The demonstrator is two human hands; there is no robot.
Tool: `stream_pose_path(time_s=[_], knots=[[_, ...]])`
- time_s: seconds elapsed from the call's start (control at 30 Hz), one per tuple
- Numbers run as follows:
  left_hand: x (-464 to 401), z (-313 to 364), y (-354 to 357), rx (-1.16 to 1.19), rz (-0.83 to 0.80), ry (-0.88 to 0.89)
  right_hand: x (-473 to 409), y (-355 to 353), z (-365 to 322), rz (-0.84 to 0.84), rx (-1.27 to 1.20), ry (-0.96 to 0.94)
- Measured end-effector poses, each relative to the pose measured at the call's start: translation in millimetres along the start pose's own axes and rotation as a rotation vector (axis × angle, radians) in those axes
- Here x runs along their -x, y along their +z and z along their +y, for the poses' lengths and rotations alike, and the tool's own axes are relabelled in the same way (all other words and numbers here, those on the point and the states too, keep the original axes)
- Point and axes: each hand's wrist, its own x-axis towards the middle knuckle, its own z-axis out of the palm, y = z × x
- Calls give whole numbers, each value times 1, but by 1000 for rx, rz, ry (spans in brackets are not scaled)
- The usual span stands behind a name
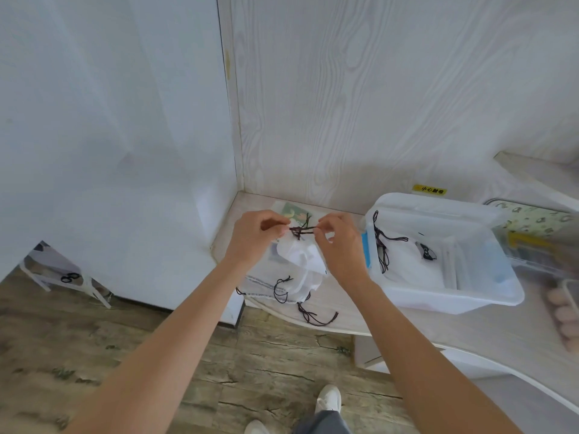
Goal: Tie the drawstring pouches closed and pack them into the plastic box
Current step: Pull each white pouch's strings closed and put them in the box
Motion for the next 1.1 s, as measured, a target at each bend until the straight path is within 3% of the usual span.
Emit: stream_pose_path(time_s=[0.13, 0.4, 0.53, 0.67, 0.77, 0.97, 1.1], knots=[[5, -6, -7, -146, 98, 52, 4, -8, 7, 61, -63, 168], [4, -18, -4, -276, 140, 77, 8, -12, 15, 99, -197, 281], [4, -15, 4, -487, 9, 186, 4, -13, 11, 0, -481, 292], [-6, -2, 18, -910, -202, 346, -2, -16, 2, -91, -541, 266], [-19, 9, 28, -1041, -283, 374, -7, -21, 1, -74, -579, 250], [-26, 47, 34, -878, -31, 374, -11, -39, 9, -23, -461, 286], [-31, 91, 45, -451, 18, 221, -21, -58, 14, -92, -561, 395]])
